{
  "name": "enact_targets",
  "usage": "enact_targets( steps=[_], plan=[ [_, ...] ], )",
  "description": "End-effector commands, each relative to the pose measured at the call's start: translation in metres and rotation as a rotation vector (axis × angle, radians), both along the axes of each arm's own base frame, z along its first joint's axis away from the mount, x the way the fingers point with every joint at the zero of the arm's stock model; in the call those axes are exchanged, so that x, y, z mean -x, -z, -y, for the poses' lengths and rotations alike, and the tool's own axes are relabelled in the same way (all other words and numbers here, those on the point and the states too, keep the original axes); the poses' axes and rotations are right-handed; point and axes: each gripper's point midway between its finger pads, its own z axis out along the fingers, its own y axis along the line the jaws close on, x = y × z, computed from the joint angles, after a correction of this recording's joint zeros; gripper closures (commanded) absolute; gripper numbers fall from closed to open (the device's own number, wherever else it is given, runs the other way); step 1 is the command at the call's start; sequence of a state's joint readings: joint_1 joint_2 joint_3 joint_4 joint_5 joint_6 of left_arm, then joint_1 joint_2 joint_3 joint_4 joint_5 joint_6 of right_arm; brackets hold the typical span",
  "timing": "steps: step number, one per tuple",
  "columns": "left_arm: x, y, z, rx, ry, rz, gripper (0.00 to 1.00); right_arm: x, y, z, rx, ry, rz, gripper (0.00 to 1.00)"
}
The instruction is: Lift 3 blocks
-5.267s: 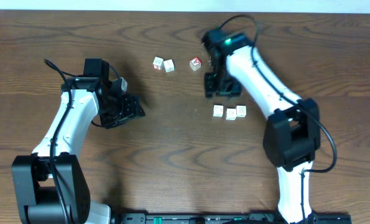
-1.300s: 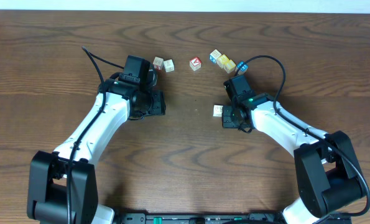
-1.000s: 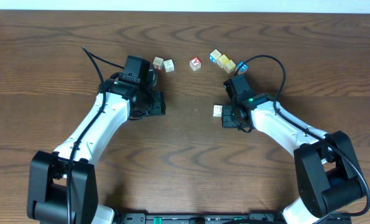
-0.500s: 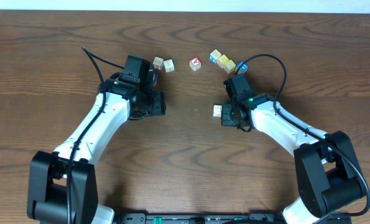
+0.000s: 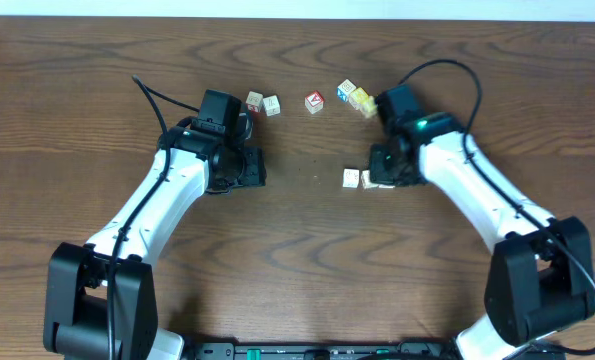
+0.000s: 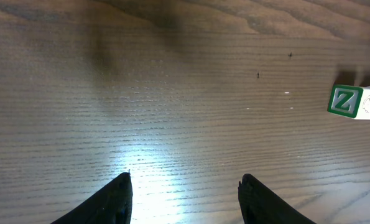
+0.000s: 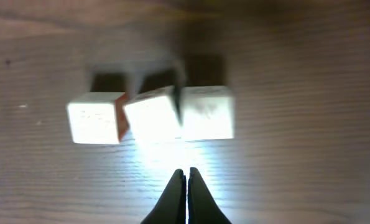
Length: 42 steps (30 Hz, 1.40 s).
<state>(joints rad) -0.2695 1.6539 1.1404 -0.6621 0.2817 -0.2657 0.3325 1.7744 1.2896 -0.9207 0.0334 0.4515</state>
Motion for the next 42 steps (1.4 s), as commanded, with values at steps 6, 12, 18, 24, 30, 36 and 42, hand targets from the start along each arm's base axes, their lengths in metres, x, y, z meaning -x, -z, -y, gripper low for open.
enact_targets(
  steps=[6,12,18,24,30,36,42],
  plan=[
    [-0.002,0.000,-0.001,-0.009,-0.005,0.002,0.44,0.015,0.023,0.045,-0.032,0.068,-0.095,0.99],
    [-0.002,0.000,-0.001,-0.010,-0.005,0.000,0.44,0.003,0.042,0.035,-0.146,0.093,-0.025,0.99],
    [0.002,0.002,-0.002,-0.015,-0.005,-0.017,0.44,0.000,0.050,0.034,-0.161,0.106,0.001,0.99],
    [0.001,0.001,-0.002,-0.014,-0.005,-0.013,0.44,-0.010,0.048,0.032,-0.168,0.102,0.044,0.99],
    [0.002,0.002,-0.002,-0.015,-0.005,-0.018,0.44,-0.013,0.052,0.032,-0.164,0.102,0.051,0.99],
    [0.002,0.002,-0.002,-0.015,-0.005,-0.017,0.44,-0.013,0.054,0.031,-0.164,0.099,0.052,0.99],
    [0.002,0.002,-0.002,-0.015,-0.005,-0.017,0.44,-0.017,0.053,0.030,-0.171,0.105,0.068,0.99]
  ],
)
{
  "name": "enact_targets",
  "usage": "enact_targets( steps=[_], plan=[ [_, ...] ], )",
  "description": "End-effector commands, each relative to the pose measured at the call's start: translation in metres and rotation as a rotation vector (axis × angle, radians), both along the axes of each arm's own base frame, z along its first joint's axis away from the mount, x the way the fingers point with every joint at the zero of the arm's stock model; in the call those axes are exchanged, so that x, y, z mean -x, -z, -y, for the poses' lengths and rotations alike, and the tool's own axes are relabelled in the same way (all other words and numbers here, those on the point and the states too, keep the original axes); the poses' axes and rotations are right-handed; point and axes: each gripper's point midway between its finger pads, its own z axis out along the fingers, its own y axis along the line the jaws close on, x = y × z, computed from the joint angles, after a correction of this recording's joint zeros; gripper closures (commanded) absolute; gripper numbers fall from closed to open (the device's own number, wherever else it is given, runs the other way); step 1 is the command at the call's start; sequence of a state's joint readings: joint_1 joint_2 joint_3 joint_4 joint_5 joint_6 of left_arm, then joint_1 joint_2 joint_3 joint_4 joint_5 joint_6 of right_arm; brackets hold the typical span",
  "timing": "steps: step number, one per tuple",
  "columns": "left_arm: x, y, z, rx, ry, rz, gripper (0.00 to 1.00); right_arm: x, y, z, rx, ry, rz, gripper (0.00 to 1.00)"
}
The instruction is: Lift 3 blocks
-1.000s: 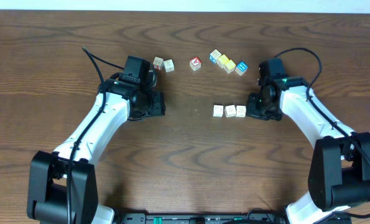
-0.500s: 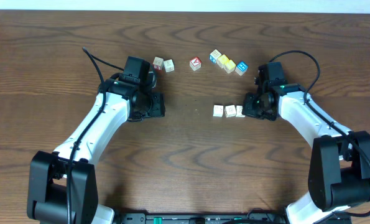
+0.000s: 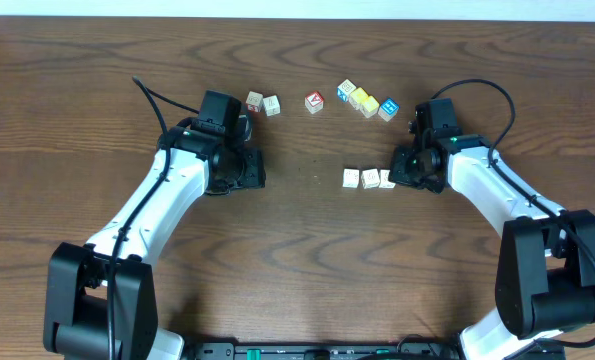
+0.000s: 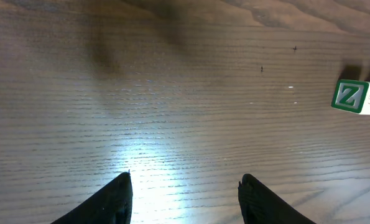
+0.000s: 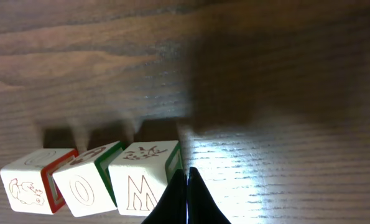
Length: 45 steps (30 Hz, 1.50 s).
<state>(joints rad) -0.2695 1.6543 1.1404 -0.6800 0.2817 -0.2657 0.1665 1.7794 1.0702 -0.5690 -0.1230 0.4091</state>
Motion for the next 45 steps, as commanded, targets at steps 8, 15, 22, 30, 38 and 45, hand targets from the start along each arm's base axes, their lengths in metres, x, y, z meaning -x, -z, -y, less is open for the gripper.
enact_targets(
  steps=[8,15,22,30,38,45],
  plan=[
    [-0.002,0.000,-0.001,-0.010,-0.005,0.001,0.44,0.002,0.007,-0.002,-0.019,0.013,-0.018,0.99],
    [-0.002,0.000,-0.001,-0.010,-0.004,0.000,0.44,0.003,0.006,-0.008,-0.038,0.003,-0.021,0.99],
    [-0.002,0.000,-0.001,-0.010,-0.004,0.000,0.44,-0.001,0.005,-0.013,-0.041,-0.004,0.002,0.99],
    [-0.001,0.000,-0.001,-0.011,-0.004,-0.004,0.44,-0.010,0.000,-0.013,-0.040,-0.007,0.036,0.99],
    [-0.001,0.000,-0.002,-0.012,-0.005,-0.004,0.44,-0.028,-0.031,-0.020,-0.039,-0.072,0.079,0.99],
    [-0.005,-0.001,0.000,-0.006,-0.005,0.015,0.44,-0.042,-0.048,-0.070,-0.087,-0.194,0.185,0.99]
  ],
)
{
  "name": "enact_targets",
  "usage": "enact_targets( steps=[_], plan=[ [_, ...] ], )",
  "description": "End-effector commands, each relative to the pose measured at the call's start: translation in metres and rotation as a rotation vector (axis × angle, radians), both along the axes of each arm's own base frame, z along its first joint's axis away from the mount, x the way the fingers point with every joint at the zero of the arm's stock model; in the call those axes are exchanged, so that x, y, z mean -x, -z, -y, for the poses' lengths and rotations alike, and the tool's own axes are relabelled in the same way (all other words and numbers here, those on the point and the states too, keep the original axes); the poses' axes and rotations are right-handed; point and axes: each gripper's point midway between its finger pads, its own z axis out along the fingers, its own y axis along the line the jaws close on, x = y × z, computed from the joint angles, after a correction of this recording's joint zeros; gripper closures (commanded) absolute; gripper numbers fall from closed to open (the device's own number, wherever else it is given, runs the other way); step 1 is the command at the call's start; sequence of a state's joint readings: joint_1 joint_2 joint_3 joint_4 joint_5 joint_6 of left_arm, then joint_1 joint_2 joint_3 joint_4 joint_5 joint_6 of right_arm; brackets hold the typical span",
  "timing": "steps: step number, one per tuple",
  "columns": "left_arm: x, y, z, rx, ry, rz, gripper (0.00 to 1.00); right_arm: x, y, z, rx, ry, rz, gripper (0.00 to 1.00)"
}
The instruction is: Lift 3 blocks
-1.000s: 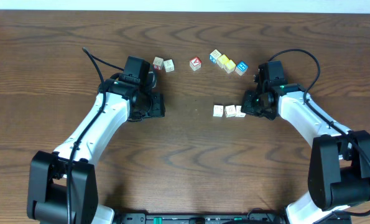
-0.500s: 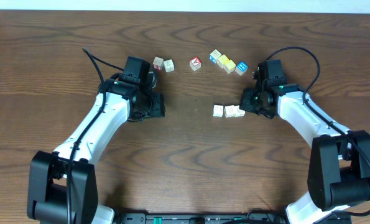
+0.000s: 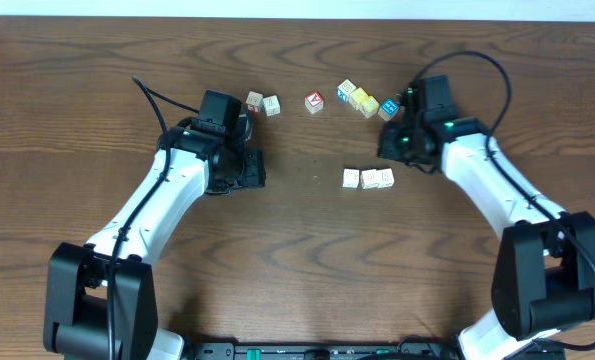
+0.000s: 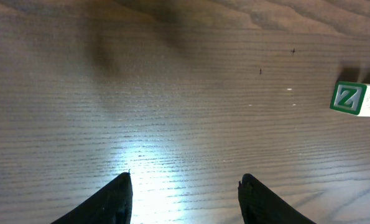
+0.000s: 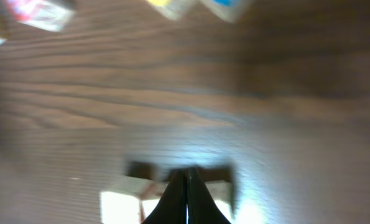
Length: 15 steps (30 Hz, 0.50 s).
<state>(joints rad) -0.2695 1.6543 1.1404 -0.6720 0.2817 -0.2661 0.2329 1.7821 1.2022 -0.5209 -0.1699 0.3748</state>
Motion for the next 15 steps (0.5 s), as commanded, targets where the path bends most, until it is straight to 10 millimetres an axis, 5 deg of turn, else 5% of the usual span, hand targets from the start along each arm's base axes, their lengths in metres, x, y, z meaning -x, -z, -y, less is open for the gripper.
enact_targets(
  steps=[1,15],
  plan=[
    [-0.004,0.000,-0.001,-0.008,-0.004,0.008,0.44,0.002,-0.002,-0.033,-0.018,-0.094,0.025,0.99],
    [-0.003,0.000,-0.001,-0.009,-0.004,0.005,0.44,0.028,0.036,-0.098,0.053,-0.146,-0.019,0.99]
  ],
)
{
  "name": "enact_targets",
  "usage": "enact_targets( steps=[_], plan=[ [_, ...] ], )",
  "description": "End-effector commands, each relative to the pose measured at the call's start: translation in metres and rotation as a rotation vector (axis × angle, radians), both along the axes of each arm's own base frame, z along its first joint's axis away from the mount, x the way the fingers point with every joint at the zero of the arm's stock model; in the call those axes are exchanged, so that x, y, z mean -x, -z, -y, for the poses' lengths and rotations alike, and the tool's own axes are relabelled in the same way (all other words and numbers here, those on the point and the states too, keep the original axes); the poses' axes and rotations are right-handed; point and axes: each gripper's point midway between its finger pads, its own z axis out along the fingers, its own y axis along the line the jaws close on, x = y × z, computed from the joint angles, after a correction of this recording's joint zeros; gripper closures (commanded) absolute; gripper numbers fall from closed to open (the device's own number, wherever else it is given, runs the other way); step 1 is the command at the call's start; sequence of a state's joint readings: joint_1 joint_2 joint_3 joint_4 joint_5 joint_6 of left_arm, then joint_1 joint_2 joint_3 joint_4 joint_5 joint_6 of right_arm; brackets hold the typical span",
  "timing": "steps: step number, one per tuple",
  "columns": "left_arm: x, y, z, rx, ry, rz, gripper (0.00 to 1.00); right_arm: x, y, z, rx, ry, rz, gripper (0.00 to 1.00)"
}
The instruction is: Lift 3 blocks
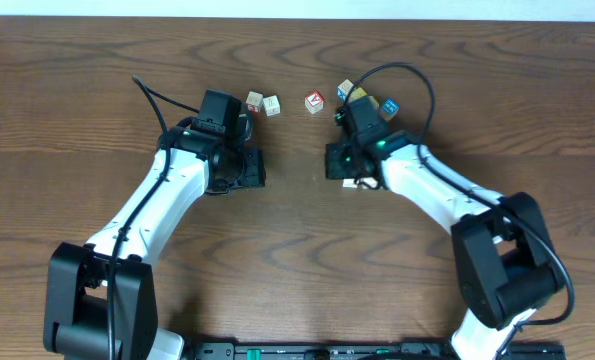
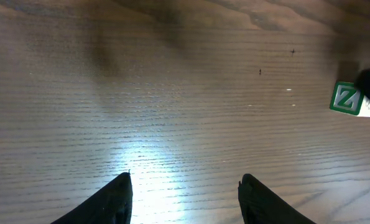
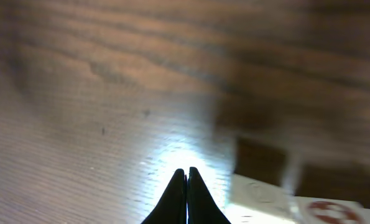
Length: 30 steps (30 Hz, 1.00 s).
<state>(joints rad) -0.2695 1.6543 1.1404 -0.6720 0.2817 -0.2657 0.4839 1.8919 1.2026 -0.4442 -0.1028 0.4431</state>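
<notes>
Three pale blocks lie in a row at mid table. In the overhead view my right arm covers most of them, leaving only a bit of the leftmost block [image 1: 349, 183] showing. My right gripper [image 1: 334, 163] is shut and empty just left of that row. The blurred right wrist view has the shut gripper [image 3: 186, 179] low over the wood, a pale block [image 3: 259, 194] to its right and a red-marked block [image 3: 326, 209] beyond. My left gripper [image 1: 245, 168] stands open over bare wood. The left wrist view shows its open gripper [image 2: 185, 183] and the green Z block [image 2: 346, 98] far right.
Loose blocks lie along the back: two pale blocks [image 1: 262, 102], a red-and-white block [image 1: 315, 101], another pale block [image 1: 345, 90] and a blue block [image 1: 390, 107]. The right arm's cable loops above them. A dark part of the right gripper shows at the right edge.
My right gripper, still shut, was back right of the row near the blue block and is now at the row's left end. The left arm has not moved.
My right gripper was shut over the three blocks, which lay unevenly. Then it was low at the row's right end against the M block, the row straighter. Later it stood back near the loose blocks, and now left of the row. The left gripper stayed open throughout.
</notes>
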Motion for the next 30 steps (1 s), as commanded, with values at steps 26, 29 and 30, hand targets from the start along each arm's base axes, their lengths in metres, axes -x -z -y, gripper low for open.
enact_targets(
  steps=[26,29,30],
  plan=[
    [-0.003,0.000,-0.001,-0.009,-0.005,0.004,0.44,0.015,0.009,0.012,0.114,0.059,-0.049,0.99],
    [-0.003,0.000,-0.001,-0.009,-0.005,0.004,0.44,0.015,0.009,0.015,0.133,0.065,-0.046,0.99],
    [-0.003,0.000,-0.001,-0.009,-0.005,0.004,0.44,0.015,0.009,0.016,0.137,0.067,-0.045,0.99]
  ],
)
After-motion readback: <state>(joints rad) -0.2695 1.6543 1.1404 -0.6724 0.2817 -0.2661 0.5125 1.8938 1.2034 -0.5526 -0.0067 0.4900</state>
